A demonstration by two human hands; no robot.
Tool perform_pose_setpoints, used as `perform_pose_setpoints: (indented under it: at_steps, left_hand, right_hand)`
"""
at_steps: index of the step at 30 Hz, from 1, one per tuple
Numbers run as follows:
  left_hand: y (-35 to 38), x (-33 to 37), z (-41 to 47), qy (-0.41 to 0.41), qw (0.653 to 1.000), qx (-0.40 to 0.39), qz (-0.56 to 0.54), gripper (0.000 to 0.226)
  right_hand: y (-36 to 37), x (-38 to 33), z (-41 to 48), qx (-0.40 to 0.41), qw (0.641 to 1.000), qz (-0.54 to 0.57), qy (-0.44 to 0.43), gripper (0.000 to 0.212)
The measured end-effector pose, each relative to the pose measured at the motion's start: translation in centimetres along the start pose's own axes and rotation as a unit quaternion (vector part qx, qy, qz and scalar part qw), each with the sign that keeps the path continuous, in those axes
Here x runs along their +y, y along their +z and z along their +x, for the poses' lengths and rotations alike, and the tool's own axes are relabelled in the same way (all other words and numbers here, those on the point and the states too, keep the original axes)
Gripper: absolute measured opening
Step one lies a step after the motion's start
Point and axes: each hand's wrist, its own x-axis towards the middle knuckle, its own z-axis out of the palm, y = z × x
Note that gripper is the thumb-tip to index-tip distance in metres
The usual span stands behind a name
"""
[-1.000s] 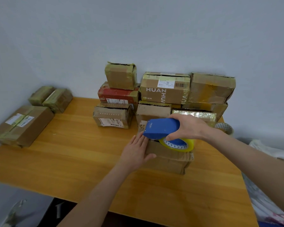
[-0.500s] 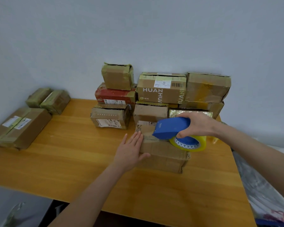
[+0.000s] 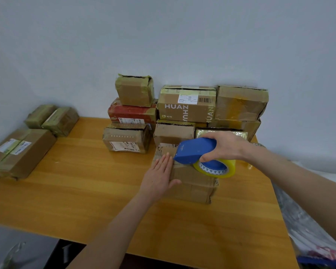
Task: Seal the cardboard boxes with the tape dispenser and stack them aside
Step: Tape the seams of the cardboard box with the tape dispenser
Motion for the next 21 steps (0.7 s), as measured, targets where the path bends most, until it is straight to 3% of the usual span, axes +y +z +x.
perform_pose_setpoints:
  at_steps: [7, 13, 17, 21]
  left_hand:
    - [0.0, -0.3, -0.3, 0.001, 1.000, 0.005, -0.004, 0.084]
    - [0.3, -1.0, -0.5, -0.003, 1.000, 0.011, -0.019, 0.092]
    - [0.7, -0.1, 0.1, 0.010, 1.000, 0.028, -0.006, 0.082]
    - [1.0, -1.3, 0.2, 0.037, 0.999, 0.036, 0.008, 0.077]
  right_hand:
    - [-0.8, 0.5, 0.2, -0.047, 0.999, -0.010, -0.008, 0.060]
    - [-3.3, 2.9, -0.9, -0.063, 0.996, -0.051, 0.038, 0.071]
    - [-1.3, 3.8, -1.6, -0.079, 0.994, -0.052, 0.046, 0.057]
    - [-1.4, 3.6, -1.6, -0.082, 0.995, -0.022, 0.054, 0.064]
